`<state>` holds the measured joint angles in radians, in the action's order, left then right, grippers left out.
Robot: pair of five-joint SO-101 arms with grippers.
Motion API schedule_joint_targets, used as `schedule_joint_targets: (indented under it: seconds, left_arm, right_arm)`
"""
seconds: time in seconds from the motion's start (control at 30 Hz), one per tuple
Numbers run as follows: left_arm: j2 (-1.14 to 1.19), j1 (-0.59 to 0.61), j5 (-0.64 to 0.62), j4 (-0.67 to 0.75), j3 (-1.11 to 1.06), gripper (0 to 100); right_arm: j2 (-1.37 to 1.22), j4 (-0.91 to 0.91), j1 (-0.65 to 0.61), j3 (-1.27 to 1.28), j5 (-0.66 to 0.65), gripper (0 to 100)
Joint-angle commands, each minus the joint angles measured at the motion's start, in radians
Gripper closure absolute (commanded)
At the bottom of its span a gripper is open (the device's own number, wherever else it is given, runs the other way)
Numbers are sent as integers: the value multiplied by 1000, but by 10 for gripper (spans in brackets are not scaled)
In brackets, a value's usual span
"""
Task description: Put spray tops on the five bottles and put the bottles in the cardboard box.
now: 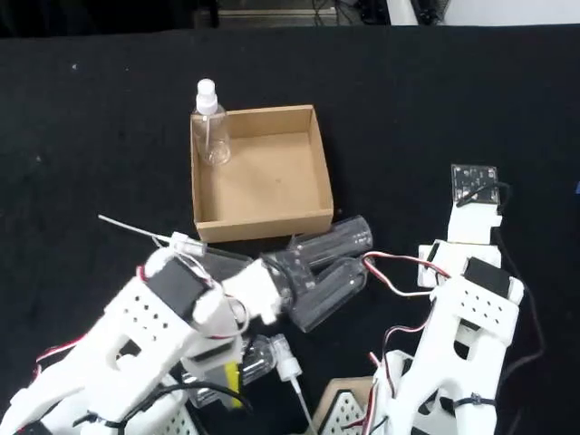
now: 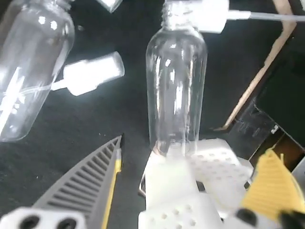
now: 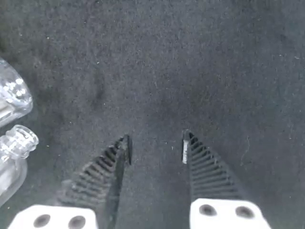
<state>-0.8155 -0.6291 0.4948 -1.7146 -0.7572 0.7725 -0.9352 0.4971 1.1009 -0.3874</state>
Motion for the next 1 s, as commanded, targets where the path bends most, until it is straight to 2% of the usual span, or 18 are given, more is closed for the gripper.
schedule_joint_targets:
  seconds: [0.0,0.2,0.53,0.63,0.8,0.97]
  left_arm:
    - [77,-41,-11,78,-15,595]
    - [215,-45,-11,190,-88,595]
    - [129,-38,-11,413,-295,595]
    - [83,-44,-8,417,-343,617]
    - [18,-44,-5,408,-380,730]
    - [-51,-33,-3,313,-321,764]
  right_arm:
    - [39,20,31,-13,0,842]
    - [39,-23,31,-39,-3,842]
    - [39,-75,31,-99,-3,842]
    - [39,-74,31,-97,-2,842]
    - [39,-74,28,-101,2,842]
    - [39,-74,25,-101,3,842]
